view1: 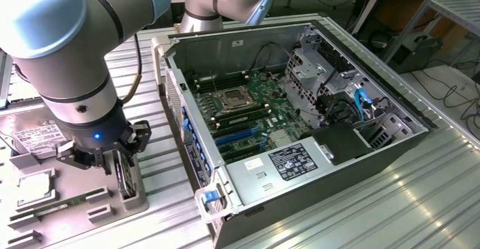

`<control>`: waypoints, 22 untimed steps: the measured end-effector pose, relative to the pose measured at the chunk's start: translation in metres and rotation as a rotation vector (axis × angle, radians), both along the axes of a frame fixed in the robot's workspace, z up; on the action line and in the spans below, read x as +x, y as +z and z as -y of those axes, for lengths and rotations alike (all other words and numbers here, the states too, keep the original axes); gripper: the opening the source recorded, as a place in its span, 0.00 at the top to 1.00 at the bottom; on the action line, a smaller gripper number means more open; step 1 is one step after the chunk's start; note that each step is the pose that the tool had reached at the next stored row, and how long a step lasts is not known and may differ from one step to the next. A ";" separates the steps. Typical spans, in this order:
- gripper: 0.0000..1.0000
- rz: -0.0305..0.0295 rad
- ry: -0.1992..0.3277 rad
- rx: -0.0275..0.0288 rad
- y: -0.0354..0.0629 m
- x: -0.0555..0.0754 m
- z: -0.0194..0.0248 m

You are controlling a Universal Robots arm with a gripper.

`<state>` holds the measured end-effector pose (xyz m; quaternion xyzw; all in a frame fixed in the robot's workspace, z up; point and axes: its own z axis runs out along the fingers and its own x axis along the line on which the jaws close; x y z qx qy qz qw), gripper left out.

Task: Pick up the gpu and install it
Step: 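Pick up the gpu and move the gpu toward the slot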

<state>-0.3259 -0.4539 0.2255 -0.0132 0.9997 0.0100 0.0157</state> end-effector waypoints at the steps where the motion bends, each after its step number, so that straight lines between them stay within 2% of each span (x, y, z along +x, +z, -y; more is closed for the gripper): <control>1: 0.55 0.0000 0.000 -0.0001 -0.0006 0.000 0.0000; 16: 0.55 0.0000 0.000 0.0001 -0.0050 0.001 -0.0017; 17: 0.56 -0.0001 0.000 -0.0001 -0.0049 0.002 -0.0016; 19: 0.69 -0.0001 0.000 0.0000 -0.0050 0.003 -0.0016; 22: 0.72 -0.0003 0.000 0.0000 -0.0050 0.005 -0.0016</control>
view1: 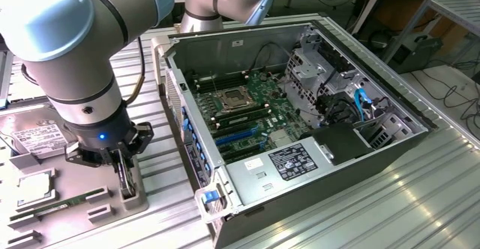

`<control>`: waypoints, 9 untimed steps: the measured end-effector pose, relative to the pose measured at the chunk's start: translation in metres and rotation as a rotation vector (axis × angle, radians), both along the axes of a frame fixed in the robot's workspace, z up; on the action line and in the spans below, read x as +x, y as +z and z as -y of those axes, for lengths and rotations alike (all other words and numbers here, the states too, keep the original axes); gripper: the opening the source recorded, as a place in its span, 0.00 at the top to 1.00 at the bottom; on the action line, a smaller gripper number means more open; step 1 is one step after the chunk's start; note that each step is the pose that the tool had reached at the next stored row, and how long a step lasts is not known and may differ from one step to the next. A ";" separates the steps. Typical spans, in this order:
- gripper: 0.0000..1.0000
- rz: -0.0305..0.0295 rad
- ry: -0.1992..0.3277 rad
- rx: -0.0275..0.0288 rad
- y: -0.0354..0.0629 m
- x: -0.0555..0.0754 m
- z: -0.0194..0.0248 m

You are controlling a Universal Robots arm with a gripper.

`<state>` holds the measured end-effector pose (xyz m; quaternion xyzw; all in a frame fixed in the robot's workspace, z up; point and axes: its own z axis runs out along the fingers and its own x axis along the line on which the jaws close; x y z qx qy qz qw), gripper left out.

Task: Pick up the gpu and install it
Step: 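Pick up the gpu and move the gpu toward the slot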

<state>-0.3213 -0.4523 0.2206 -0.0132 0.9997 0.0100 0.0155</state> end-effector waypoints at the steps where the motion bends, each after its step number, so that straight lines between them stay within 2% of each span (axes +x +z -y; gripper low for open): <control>1: 0.72 -0.0001 0.000 0.0000 0.0000 0.000 0.0000; 9: 0.72 0.0000 0.000 0.0000 0.0000 0.000 0.0000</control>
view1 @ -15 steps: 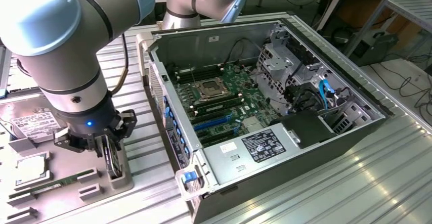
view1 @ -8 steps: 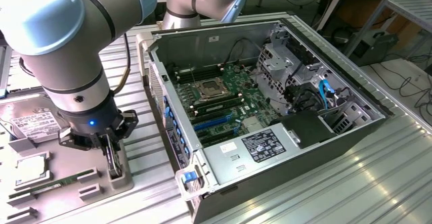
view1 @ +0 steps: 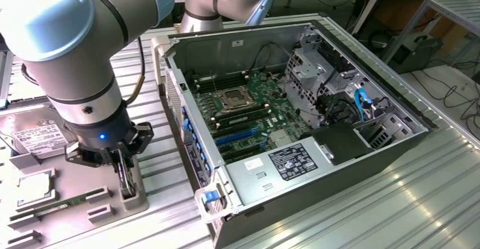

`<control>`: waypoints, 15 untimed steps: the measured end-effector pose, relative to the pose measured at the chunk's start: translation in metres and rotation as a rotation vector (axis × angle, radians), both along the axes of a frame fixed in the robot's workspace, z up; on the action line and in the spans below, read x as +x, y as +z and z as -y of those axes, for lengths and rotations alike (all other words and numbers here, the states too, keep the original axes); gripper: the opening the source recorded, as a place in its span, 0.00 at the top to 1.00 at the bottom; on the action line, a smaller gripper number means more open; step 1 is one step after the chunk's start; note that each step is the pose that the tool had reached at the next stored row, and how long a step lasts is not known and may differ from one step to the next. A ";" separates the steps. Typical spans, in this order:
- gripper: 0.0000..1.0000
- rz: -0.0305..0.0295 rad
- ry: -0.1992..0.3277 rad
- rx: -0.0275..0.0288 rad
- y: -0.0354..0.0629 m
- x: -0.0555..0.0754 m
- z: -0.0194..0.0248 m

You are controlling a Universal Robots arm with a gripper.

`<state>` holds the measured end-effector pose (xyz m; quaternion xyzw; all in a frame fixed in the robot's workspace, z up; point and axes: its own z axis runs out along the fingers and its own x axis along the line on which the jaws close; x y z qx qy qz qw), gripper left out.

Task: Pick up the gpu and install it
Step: 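Pick up the gpu and move the gpu toward the slot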

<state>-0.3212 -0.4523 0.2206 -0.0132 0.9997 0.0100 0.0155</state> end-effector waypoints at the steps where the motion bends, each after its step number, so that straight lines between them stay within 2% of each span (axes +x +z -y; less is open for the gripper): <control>1: 0.72 0.0000 0.000 0.0000 0.0000 0.000 0.0000; 8: 0.72 -0.0001 0.000 0.0009 0.0073 0.000 0.0000; 15: 0.72 -0.0012 0.000 0.0030 0.0193 0.000 0.0000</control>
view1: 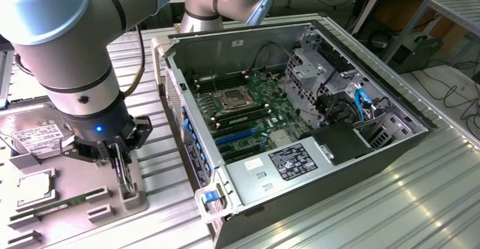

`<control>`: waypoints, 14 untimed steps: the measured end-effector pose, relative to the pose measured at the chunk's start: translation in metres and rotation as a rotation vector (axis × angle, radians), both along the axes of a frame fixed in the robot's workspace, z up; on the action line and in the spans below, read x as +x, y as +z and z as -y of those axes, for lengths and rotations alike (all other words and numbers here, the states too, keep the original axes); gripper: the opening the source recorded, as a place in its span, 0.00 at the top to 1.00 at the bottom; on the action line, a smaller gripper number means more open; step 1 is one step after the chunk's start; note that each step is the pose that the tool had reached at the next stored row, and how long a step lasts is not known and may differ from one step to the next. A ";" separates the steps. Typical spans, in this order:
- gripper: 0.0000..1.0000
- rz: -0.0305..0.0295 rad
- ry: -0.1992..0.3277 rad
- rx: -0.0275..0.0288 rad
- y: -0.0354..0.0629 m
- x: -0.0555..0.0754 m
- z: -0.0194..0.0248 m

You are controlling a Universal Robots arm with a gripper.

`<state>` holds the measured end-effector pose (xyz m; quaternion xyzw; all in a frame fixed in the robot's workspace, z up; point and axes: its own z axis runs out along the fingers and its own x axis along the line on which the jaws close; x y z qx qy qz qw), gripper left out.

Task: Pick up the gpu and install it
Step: 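Pick up the gpu and move the gpu toward the slot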

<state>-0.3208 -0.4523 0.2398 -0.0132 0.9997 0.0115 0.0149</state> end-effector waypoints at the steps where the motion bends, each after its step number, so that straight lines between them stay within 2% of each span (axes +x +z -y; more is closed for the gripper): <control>1: 0.72 0.0000 0.000 0.0006 0.0015 0.000 0.0000; 14: 0.72 -0.0011 0.000 0.0024 0.0173 0.000 0.0001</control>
